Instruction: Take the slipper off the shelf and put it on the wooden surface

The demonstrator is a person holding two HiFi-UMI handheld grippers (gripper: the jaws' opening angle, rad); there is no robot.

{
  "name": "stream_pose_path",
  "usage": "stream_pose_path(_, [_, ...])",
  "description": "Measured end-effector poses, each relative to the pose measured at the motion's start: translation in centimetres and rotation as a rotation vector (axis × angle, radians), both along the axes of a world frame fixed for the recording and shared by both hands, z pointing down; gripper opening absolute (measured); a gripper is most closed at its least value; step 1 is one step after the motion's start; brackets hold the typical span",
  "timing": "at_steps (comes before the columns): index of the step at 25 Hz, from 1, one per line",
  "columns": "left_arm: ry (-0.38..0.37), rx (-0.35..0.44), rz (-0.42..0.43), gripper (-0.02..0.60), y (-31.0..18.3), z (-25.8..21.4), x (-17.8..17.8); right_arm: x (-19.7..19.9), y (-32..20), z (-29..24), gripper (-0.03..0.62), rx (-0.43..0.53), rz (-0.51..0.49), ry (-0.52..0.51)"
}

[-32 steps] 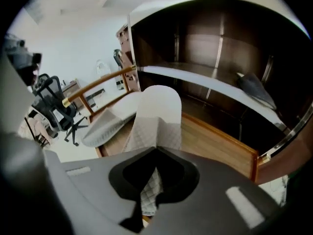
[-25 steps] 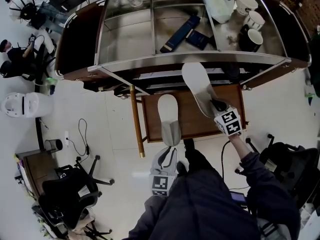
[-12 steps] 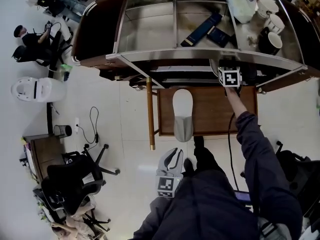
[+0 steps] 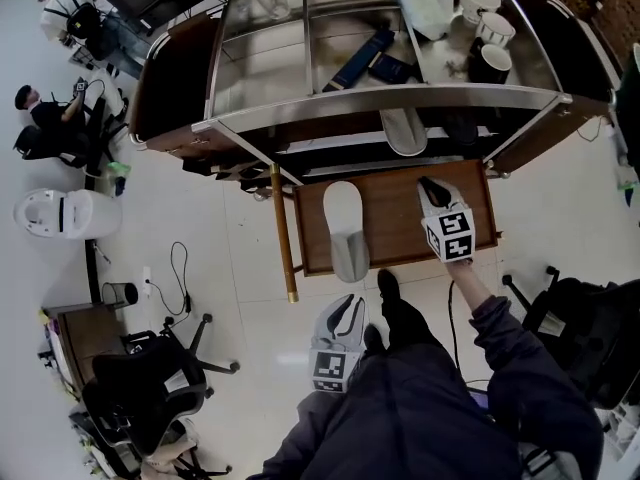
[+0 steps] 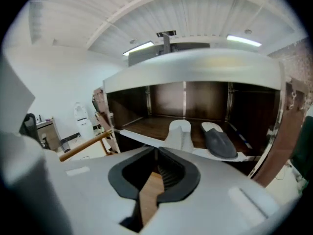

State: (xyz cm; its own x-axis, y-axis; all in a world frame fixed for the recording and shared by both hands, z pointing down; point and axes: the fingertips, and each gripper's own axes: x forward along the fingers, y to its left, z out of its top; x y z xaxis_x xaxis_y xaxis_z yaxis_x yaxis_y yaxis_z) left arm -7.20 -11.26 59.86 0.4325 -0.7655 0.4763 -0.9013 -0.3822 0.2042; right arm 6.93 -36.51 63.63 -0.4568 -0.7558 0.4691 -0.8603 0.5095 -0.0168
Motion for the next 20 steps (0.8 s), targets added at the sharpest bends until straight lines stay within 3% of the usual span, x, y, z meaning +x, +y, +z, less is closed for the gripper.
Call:
stream_pose_path(5, [0.004,0.051,0.07,0.066,2.8,-0.7,1.6,-2.3,15.7,-3.4,0.002,0.089,-0.154,0.035])
stream_pose_path(12, [0.037,0.103,0.109,0.066,12.0,-1.7,2.4,-3.5,35.0,-4.1,0.002,0.038,-0.132,0.005])
stream_pose_path(15, [0.051,0.1,0.135,0.066,16.7,-1.7,3.1,-4.1,40.5,-4.7,0.002,0.052,-0.153,0.029])
stream_pose_path(20, [0.067,0.103,0.164,0.066,21.9,-2.4,4.7,-2.4,45.2,-6.1,0.002,0.079,-0.135,0.045])
